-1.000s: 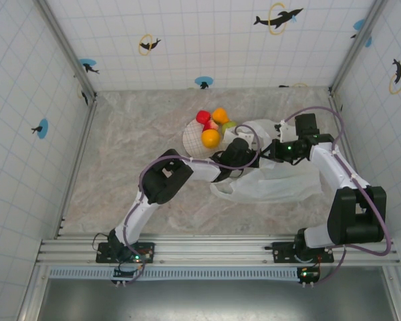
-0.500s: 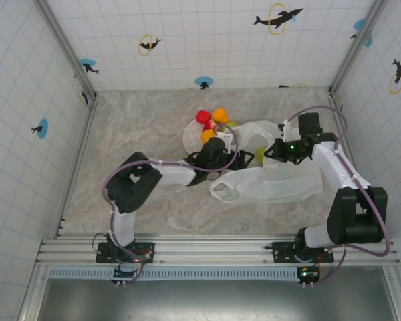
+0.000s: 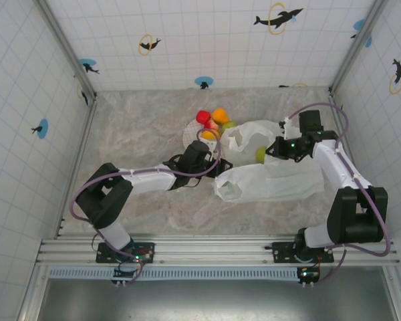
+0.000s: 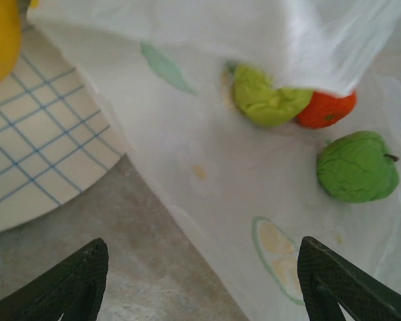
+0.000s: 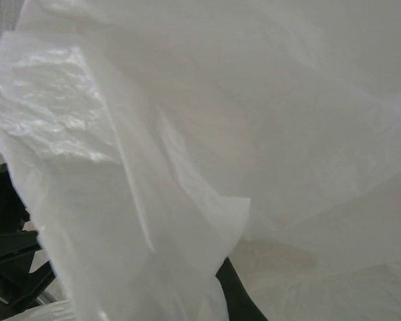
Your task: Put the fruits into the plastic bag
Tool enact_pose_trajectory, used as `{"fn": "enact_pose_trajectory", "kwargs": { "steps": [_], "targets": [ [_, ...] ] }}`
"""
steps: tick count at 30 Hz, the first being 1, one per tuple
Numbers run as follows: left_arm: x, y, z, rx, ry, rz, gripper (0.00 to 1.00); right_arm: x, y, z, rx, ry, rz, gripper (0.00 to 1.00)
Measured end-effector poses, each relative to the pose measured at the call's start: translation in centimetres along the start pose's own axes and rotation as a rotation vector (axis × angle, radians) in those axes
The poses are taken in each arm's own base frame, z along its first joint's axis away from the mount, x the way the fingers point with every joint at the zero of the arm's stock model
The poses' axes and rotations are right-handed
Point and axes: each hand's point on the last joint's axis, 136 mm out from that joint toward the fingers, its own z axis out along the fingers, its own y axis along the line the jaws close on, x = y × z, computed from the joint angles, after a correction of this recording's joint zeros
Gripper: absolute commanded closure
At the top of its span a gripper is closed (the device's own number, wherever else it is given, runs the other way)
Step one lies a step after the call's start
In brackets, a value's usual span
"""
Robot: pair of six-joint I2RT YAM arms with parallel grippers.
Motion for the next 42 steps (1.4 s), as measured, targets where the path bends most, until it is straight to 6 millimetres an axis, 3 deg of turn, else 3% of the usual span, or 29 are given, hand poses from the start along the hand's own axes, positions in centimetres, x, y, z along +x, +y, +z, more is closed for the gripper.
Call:
{"fn": "enact_pose_trajectory", "kwargs": {
  "steps": [4,6,10,14,18,21,26,30,36,42],
  "targets": [
    [1.6,0.5,1.7,0.012,0.067,-0.063,0.29,0.1,-0.1,0.0,0.004,0.004,0.003,1.00],
    [2.1,0.6,2.7,0.018,0.095,-0.088,0.35,0.1,-0.1,0.1,0.004,0.006,0.004,1.00],
    [2.2,0.3,4.2,0.043,0.124,-0.122,0.62,-0.1,-0.1,0.0,0.007,0.003,0.002,1.00],
    [1.5,-1.3,4.3,0.109,0.118,-0.114,0.91,-0.4,-0.5,-0.2,0.041,-0.002,-0.001,1.00],
    [1.2,-3.1,4.0,0.188,0.119,-0.090,0.97,-1.0,-1.5,-0.9,0.126,-0.016,-0.008,1.00],
    [0.6,-5.1,2.6,0.253,0.109,-0.058,1.00,-1.9,-2.0,-2.1,0.206,-0.038,-0.025,1.00],
    [-1.6,-10.9,-1.5,0.402,0.032,0.065,1.00,-4.4,-2.2,-5.3,0.338,-0.106,-0.071,1.00],
    [-3.0,-14.1,-4.2,0.490,-0.029,0.135,1.00,-6.1,-1.9,-7.6,0.410,-0.152,-0.104,1.00],
    [-3.5,-14.0,-4.6,0.478,-0.057,0.158,0.96,-6.4,-2.1,-8.2,0.441,-0.152,-0.115,1.00],
    [-1.8,-11.1,-3.4,0.384,-0.023,0.133,0.65,-5.8,-2.0,-7.5,0.410,-0.133,-0.110,1.00]
  ]
}}
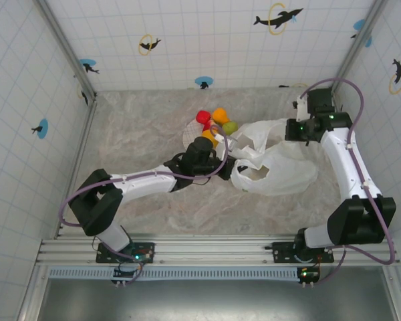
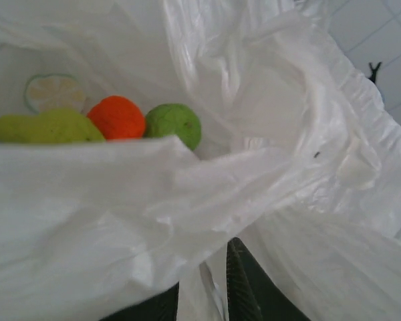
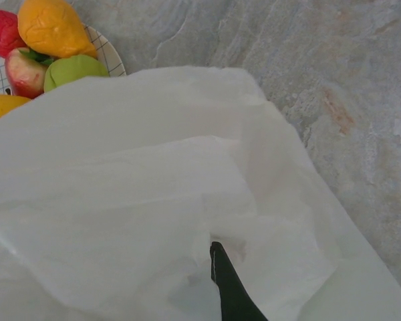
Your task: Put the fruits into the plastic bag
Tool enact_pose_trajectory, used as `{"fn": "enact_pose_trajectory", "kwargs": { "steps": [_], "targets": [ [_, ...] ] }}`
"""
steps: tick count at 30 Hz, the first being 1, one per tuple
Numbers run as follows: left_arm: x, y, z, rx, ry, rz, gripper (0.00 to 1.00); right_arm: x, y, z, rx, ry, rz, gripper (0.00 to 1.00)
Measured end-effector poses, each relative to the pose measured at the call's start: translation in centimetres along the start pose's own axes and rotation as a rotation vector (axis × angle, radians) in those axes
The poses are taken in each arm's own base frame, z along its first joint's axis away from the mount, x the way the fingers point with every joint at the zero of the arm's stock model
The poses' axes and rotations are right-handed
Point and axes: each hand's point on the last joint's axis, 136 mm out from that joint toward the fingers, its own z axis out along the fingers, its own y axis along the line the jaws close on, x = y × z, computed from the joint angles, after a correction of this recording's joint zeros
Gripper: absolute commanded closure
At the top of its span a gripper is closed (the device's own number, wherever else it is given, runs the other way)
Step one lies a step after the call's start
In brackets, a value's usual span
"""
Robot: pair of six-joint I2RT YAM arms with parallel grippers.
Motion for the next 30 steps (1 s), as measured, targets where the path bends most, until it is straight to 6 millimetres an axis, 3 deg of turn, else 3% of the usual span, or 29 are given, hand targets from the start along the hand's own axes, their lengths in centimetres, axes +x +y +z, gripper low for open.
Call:
{"fn": "enact_pose_trajectory", "kwargs": {
  "steps": [3,8,18,21,24,30],
  "targets": [
    [0.9,1.6,-0.5,-0.040,0.020,-0.009,0.51,0.3,0.2,0.3,-0.018,0.010,0.002,1.00],
    [1.6,3.7,-3.1,-0.110,0.040,0.000,0.33,0.5,0.6,0.6,-0.045,0.011,0.003,1.00],
    [-2.1,5.3,-9.5,-0.158,-0.085,0.033,0.22,0.6,0.9,0.9,-0.067,0.010,0.003,1.00],
    [-3.4,7.6,-11.0,-0.232,-0.139,-0.005,0.17,0.6,1.0,0.9,-0.073,0.010,0.004,1.00],
    [-4.5,11.3,-11.9,-0.354,-0.171,-0.084,0.15,0.6,1.1,1.0,-0.078,0.008,0.004,1.00],
    [-6.8,17.4,-9.3,-0.523,-0.130,-0.184,0.10,0.7,1.1,1.3,-0.085,0.015,0.004,1.00]
  ]
}}
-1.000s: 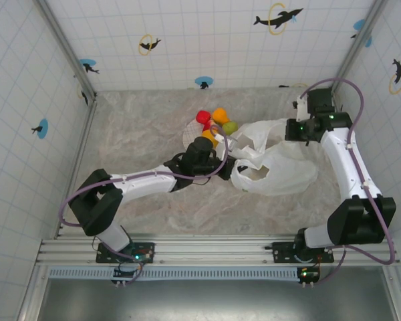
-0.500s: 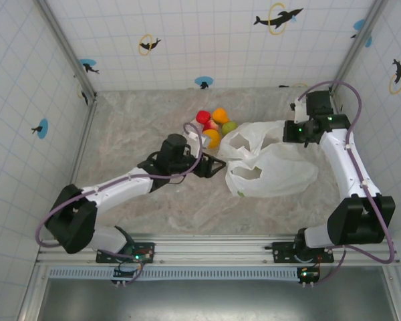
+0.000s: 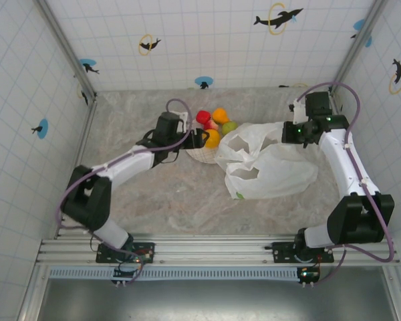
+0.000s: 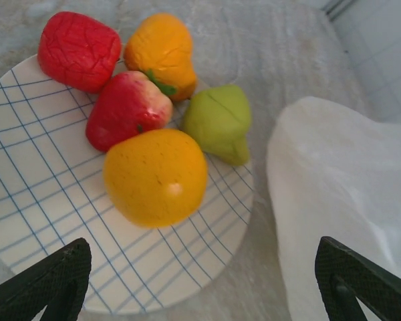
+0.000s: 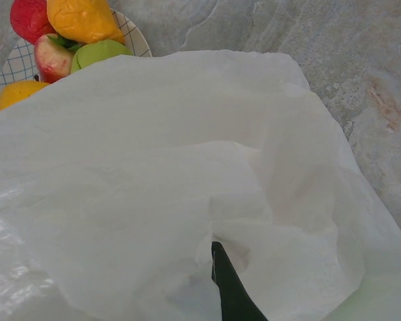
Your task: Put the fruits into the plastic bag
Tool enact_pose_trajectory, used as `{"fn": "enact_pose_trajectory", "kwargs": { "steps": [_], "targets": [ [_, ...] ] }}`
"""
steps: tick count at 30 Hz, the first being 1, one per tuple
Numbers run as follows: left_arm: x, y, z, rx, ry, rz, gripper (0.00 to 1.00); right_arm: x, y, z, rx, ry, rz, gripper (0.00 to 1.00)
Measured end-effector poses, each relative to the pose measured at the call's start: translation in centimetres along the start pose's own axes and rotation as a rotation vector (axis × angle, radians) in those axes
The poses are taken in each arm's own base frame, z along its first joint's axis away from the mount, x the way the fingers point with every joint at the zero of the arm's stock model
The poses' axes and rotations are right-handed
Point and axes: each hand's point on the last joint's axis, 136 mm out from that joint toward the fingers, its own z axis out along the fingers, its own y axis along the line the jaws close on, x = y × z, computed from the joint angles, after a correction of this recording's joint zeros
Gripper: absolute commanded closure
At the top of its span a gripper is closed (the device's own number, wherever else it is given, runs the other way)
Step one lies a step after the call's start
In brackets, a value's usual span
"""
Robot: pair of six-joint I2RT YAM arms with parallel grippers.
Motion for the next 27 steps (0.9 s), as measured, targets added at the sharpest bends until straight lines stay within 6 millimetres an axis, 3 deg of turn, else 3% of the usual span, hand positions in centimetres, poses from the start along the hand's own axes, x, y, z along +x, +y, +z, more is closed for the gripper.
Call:
{"fn": "enact_pose_trajectory", "kwargs": {
  "steps": [5,11,21,27],
  "targets": [
    [0.9,1.9,4.2,-0.052,0.077,-0.031,0.03,0.0,0.0,0.2,-0.010,0.004,0.005,1.00],
    [1.5,3.0,7.3,-0.064,0.118,-0.061,0.02,-0.2,0.0,0.2,-0.015,-0.002,0.003,1.00],
    [1.8,3.2,9.9,-0.041,0.149,-0.087,0.02,0.6,-0.2,0.9,-0.014,0.016,0.009,1.00],
    [2.1,3.2,11.0,-0.024,0.167,-0.109,0.10,0.6,-0.2,0.9,-0.016,0.015,0.009,1.00]
  ]
}}
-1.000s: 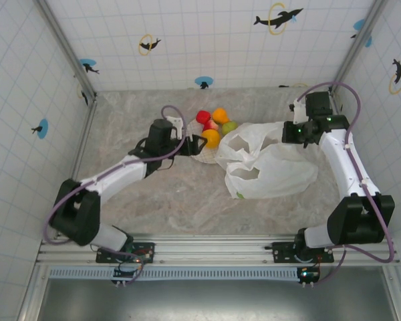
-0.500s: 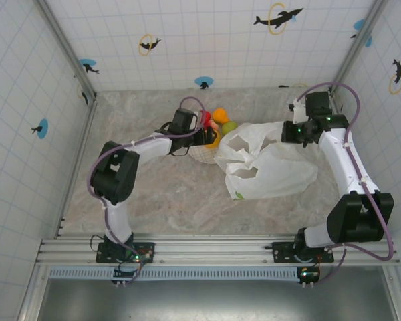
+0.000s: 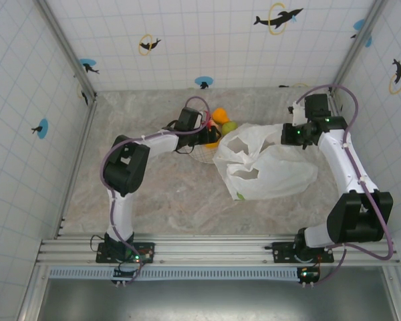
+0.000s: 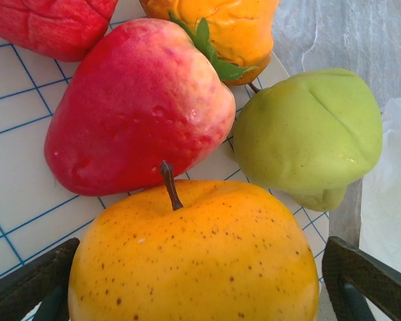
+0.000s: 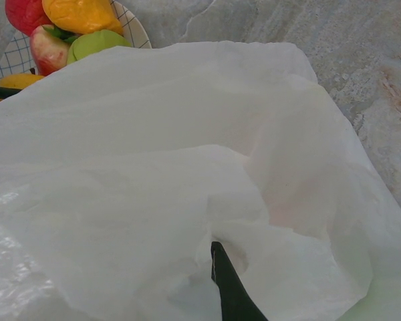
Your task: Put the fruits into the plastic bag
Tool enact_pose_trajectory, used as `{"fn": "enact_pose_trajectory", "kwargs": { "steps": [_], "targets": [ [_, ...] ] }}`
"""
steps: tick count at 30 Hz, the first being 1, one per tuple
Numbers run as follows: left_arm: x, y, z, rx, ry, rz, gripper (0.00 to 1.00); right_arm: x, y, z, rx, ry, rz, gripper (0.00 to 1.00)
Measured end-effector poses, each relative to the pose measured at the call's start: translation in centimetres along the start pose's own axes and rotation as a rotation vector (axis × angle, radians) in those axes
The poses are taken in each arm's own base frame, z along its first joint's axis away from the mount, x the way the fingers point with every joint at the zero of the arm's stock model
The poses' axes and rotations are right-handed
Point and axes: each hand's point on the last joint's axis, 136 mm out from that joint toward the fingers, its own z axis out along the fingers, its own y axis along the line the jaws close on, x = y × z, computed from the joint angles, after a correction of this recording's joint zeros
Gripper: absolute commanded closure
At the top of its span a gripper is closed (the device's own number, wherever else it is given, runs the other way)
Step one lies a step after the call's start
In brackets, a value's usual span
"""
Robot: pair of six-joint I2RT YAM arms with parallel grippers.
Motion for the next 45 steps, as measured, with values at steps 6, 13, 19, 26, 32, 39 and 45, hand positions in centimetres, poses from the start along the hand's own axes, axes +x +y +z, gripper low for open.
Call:
{"fn": "enact_pose_trajectory", "kwargs": {
  "steps": [6,13,19,26,32,39,45],
  "targets": [
    [0.1,-0.1,0.2,0.008,0.006,-0.018,0.26,0.1,0.0,0.1,-0.001,0.002,0.000,1.00],
    [0.1,-0.1,0.1,0.008,0.005,-0.016,0.33,0.3,0.0,0.3,-0.004,0.006,0.002,1.00],
    [0.9,0.1,-1.9,-0.014,-0.012,-0.013,0.39,0.2,0.1,0.3,-0.012,0.004,0.002,1.00],
    [2.5,-1.5,-8.7,0.023,-0.079,0.020,0.44,0.1,0.5,0.3,-0.037,-0.003,0.007,1.00],
    [6.2,-2.4,-14.7,0.081,-0.112,0.070,0.47,0.0,0.8,0.3,-0.050,-0.004,0.013,1.00],
    [10.5,-7.9,-17.3,0.221,-0.063,0.203,0.47,0.0,0.9,0.3,-0.058,-0.005,0.023,1.00],
    [13.1,-11.6,-14.6,0.286,0.053,0.281,0.48,-0.2,1.2,0.3,-0.070,-0.012,0.024,1.00]
  ]
}}
